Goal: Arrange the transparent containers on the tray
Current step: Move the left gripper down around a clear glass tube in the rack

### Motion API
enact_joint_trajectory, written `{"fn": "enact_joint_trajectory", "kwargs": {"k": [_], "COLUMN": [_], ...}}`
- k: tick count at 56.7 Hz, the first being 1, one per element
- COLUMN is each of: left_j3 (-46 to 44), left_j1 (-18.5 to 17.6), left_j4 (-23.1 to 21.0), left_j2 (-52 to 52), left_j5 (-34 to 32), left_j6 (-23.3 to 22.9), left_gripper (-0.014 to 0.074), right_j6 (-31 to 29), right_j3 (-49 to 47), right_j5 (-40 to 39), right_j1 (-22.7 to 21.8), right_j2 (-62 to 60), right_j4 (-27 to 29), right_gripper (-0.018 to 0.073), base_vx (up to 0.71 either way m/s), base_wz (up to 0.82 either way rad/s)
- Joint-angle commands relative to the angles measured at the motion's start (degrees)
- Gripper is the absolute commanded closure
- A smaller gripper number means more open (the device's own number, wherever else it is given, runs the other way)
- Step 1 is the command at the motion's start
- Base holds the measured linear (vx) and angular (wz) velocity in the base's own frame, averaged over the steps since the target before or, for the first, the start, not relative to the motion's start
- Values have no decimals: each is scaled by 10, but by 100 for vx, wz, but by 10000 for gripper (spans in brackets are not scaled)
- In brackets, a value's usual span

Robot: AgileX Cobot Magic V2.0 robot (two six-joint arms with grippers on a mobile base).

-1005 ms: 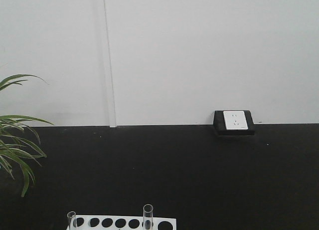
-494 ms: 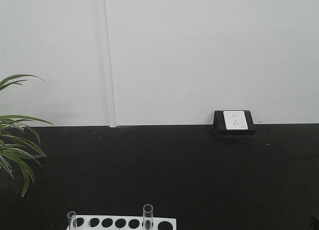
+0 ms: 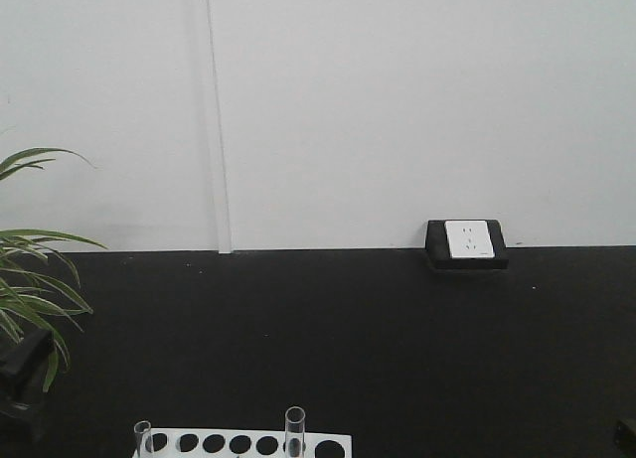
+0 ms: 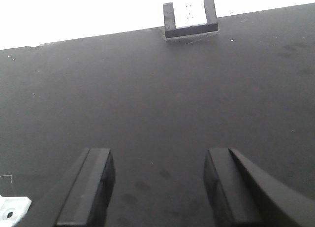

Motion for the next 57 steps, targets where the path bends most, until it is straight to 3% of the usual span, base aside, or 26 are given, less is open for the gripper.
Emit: {"fn": "enact_joint_trajectory", "kwargs": {"k": [1,8,17,33,41,49,57], "left_j3": [-19,-19,24,141,140,140,140], "left_j1": [-25,-61,-83,-90,-90,-90,-90], "left_j4": [27,65,74,71,30,-18,-26], "left_j2": [17,30,32,58,98,151,197], "left_j5": [-45,-12,-23,-148,-226,-305,-373], "left_j6": [-29,-75,-86,-86,-82,-42,-21], "left_gripper": [146,146,146,145,121,85,78], "right_j6": [-4,-4,-4,-15,-19,-19,-19], "right_j3": [-18,-18,-18,-18,-18,-18,-18], "right_j5": [-47,-41,-42,-42,-42,-41,-41], "right_j1": [1,1,1,1,1,1,1], "right_j2": [2,2,2,2,2,2,2], "right_j4": [0,0,-1,-1,-1,1,2], "right_gripper": [81,81,81,81,81,81,81], "base_vx": [0,0,0,0,0,0,0], "base_wz": [0,0,0,0,0,0,0]}}
